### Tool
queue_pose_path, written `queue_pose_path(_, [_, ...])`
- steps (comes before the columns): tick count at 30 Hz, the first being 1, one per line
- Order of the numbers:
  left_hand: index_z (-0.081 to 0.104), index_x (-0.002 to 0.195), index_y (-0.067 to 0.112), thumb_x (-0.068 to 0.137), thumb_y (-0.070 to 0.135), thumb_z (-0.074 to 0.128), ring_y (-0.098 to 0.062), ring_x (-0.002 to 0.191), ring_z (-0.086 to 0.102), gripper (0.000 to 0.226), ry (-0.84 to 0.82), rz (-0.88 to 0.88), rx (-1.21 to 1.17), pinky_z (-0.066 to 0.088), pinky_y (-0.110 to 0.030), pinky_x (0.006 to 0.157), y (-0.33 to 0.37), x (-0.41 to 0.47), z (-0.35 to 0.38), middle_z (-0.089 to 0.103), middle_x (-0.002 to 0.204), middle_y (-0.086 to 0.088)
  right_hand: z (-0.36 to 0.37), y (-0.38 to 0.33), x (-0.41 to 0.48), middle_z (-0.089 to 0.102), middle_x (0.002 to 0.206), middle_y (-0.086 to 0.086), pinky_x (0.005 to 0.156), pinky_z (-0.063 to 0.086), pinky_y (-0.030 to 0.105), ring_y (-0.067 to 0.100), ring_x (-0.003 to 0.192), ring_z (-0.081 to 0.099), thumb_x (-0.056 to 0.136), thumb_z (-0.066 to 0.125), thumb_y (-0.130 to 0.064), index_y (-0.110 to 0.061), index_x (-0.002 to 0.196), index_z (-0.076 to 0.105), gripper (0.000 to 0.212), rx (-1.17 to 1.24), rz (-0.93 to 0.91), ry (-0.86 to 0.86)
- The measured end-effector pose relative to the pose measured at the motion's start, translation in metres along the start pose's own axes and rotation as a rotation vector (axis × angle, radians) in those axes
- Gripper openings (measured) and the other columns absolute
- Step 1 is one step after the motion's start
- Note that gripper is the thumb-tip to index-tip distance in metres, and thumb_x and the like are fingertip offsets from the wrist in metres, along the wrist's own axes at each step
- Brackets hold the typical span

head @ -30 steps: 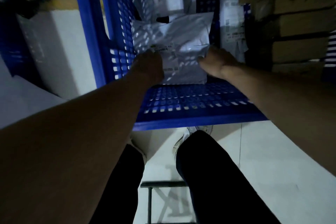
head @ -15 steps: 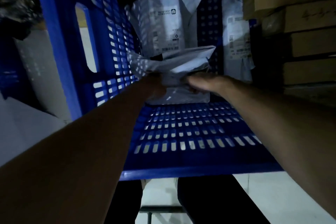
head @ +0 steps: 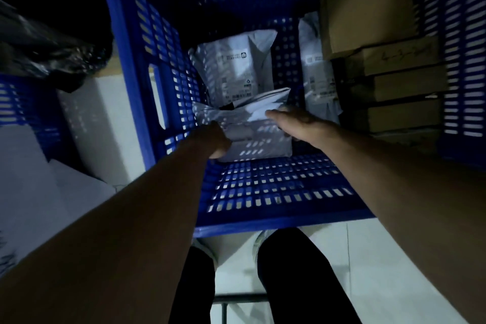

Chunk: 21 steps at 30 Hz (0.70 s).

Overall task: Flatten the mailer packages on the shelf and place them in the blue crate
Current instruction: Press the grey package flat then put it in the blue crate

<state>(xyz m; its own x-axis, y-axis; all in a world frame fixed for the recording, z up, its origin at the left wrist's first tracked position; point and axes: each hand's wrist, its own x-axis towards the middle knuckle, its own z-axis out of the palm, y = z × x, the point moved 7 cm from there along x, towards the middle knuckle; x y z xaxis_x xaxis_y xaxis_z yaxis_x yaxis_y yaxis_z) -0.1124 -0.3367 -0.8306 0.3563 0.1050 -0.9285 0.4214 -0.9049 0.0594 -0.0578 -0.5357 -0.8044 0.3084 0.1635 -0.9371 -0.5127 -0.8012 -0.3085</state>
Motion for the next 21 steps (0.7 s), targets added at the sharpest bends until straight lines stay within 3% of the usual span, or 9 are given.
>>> queue_pose_path(2, [0.028,0.156,0.007,0.097,0.031,0.061,-0.037,0.126,0.055,0.072,0.01,0.013,-0.047,0.049,-0.037,0.098,0.005,-0.012,-0.019,0.047,0.149,-0.023,-0.01,-0.006,-0.011,0.035,0.16,0.006,0.102,0.036,0.029,0.024,0.14,0.042,0.104,0.042,-0.05,-0.017,0.155,0.032,0.061,0.069,-0.019,0.027])
queue_pose_path(4, [0.025,0.157,0.011,0.097,0.029,0.059,-0.038,0.13,0.052,0.071,0.088,0.041,-0.037,0.046,-0.036,0.095,0.009,-0.025,-0.041,0.044,0.152,-0.022,-0.015,-0.011,-0.024,0.023,0.166,-0.001,0.11,0.034,0.032,0.024,0.147,0.035,0.102,0.046,-0.054,-0.026,0.158,0.024,0.067,0.107,-0.025,0.022])
queue_pose_path(8, [0.03,0.156,0.015,0.097,0.034,0.056,-0.033,0.136,0.047,0.067,0.114,0.088,0.113,0.046,-0.039,0.106,0.013,-0.057,-0.062,0.039,0.157,-0.013,-0.017,-0.017,-0.052,0.021,0.166,-0.002,0.109,0.034,0.035,0.025,0.148,0.033,0.098,0.05,-0.06,-0.03,0.157,0.027,0.07,0.131,-0.043,0.024])
queue_pose_path(12, [0.05,0.143,0.009,0.1,0.033,0.05,-0.033,0.122,0.058,0.05,0.153,0.059,0.155,0.049,-0.036,0.085,0.014,-0.097,-0.081,0.055,0.142,-0.016,-0.014,-0.035,-0.093,0.02,0.167,-0.001,0.103,0.024,0.024,0.021,0.151,0.025,0.103,0.043,-0.053,-0.022,0.159,0.026,0.066,0.085,-0.116,0.027])
queue_pose_path(16, [0.055,0.137,0.011,0.098,0.029,0.045,-0.034,0.12,0.058,0.043,0.22,0.085,0.1,0.045,-0.035,0.082,0.011,-0.145,-0.098,0.057,0.139,-0.016,-0.02,-0.05,-0.133,0.033,0.162,0.004,0.113,0.03,0.033,0.025,0.147,0.034,0.105,0.039,-0.051,-0.017,0.155,0.034,0.061,-0.009,-0.126,0.119])
queue_pose_path(19, [0.064,0.124,0.014,0.095,0.026,0.045,-0.035,0.117,0.059,0.037,0.235,0.115,-0.016,0.044,-0.032,0.081,0.012,-0.189,-0.108,0.061,0.133,-0.015,-0.027,-0.059,-0.166,0.053,0.131,0.004,0.098,0.039,0.034,0.032,0.133,0.049,0.106,0.037,-0.05,-0.012,0.146,0.047,0.056,0.025,-0.115,0.169])
queue_pose_path(21, [0.066,0.123,0.017,0.094,0.024,0.046,-0.036,0.118,0.059,0.036,0.239,0.125,-0.056,0.047,-0.032,0.085,0.013,-0.225,-0.119,0.062,0.133,-0.014,-0.03,-0.065,-0.194,0.058,0.132,0.008,0.099,0.046,0.042,0.034,0.124,0.056,0.104,0.037,-0.053,-0.012,0.142,0.05,0.057,0.095,-0.095,0.174])
